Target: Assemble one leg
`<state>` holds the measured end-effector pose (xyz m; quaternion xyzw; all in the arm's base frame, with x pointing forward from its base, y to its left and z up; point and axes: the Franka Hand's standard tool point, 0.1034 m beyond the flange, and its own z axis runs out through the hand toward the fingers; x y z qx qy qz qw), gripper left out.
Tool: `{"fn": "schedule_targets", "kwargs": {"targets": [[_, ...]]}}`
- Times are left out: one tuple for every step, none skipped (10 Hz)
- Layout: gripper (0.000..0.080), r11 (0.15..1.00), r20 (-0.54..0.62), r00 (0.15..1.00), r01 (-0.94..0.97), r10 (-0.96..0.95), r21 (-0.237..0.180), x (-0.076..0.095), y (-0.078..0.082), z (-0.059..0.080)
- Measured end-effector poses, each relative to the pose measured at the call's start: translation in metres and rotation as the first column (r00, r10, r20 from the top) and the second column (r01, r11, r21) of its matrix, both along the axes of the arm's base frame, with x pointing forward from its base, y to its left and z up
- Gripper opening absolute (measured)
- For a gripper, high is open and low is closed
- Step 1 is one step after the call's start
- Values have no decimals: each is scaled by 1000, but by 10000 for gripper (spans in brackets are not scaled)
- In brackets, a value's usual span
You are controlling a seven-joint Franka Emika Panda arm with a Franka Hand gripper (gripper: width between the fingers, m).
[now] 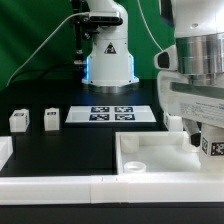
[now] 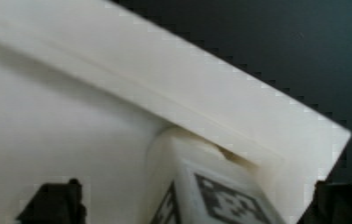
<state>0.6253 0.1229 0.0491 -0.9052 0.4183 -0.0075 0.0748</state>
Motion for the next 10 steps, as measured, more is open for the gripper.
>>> {"fn": "schedule_targets", "kwargs": {"targets": [[648,998,8,998,-64,64,-6,0,-1,0],[649,992,16,992,-126,126,-11,0,-1,0],[649,975,27,975,-220,220,-22,0,-2,0],[649,953,35,952,-303,304,-33,0,-2,0],[649,876,43,876,-477,480,-70,1,-3,0],[649,771,42,772,-627,634,-107,2,-5,0],[649,679,38,681,-722,731,-133,4,-6,0],[649,688,37,690,-713,723,-131,4,-6,0],[547,688,37,690,-713,723,-132,4,-6,0],[412,688,37,690,-713,722,-132,4,-6,0]]}}
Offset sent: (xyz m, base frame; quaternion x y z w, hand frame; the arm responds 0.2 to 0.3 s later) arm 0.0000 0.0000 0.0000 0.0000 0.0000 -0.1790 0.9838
